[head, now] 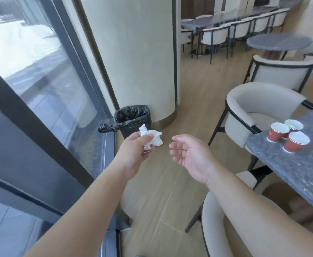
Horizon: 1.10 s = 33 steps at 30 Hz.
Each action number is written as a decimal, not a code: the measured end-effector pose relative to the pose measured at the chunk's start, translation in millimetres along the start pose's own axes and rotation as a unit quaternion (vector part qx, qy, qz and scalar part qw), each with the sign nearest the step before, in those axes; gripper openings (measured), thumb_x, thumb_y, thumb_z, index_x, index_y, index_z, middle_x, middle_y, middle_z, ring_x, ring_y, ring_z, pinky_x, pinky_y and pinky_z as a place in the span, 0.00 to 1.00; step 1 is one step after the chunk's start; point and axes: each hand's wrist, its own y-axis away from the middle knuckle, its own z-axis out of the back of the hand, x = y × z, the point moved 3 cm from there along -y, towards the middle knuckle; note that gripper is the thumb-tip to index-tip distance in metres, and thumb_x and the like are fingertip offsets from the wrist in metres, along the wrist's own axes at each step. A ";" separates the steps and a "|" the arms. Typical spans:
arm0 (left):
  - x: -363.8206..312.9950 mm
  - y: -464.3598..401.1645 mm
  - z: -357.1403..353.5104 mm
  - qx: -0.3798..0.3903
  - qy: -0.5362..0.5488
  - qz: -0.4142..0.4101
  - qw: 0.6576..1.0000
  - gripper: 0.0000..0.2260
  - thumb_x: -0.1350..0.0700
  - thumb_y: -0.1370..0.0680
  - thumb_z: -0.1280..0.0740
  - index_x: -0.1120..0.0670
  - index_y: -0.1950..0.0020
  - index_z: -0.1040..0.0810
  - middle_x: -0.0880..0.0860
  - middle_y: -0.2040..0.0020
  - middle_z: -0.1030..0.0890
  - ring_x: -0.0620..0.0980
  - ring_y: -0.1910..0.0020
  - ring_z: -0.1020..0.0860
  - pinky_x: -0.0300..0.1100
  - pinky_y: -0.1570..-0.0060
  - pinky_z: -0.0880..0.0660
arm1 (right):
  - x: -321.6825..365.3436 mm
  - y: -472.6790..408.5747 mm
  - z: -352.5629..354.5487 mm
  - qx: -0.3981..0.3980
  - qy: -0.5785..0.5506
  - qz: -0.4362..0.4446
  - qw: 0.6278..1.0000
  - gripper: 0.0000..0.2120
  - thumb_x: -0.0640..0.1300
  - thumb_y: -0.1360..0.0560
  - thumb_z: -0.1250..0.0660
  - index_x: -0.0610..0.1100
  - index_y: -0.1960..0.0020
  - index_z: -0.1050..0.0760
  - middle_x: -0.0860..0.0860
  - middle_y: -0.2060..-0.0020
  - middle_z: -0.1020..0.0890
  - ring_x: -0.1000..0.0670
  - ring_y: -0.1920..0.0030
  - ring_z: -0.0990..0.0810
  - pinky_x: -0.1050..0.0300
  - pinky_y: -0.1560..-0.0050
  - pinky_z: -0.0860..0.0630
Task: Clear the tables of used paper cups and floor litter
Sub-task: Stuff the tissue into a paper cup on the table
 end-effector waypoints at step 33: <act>-2.4 -353.3 -165.7 0.312 -0.079 0.142 0.936 0.04 0.58 0.23 0.31 0.55 0.49 0.20 0.50 0.58 0.16 0.44 0.65 0.21 0.37 0.63 0.23 | 74.3 -224.1 111.7 -0.345 -0.104 0.107 0.927 0.06 0.42 0.24 0.35 0.43 0.51 0.21 0.48 0.63 0.16 0.50 0.65 0.20 0.56 0.62 0.24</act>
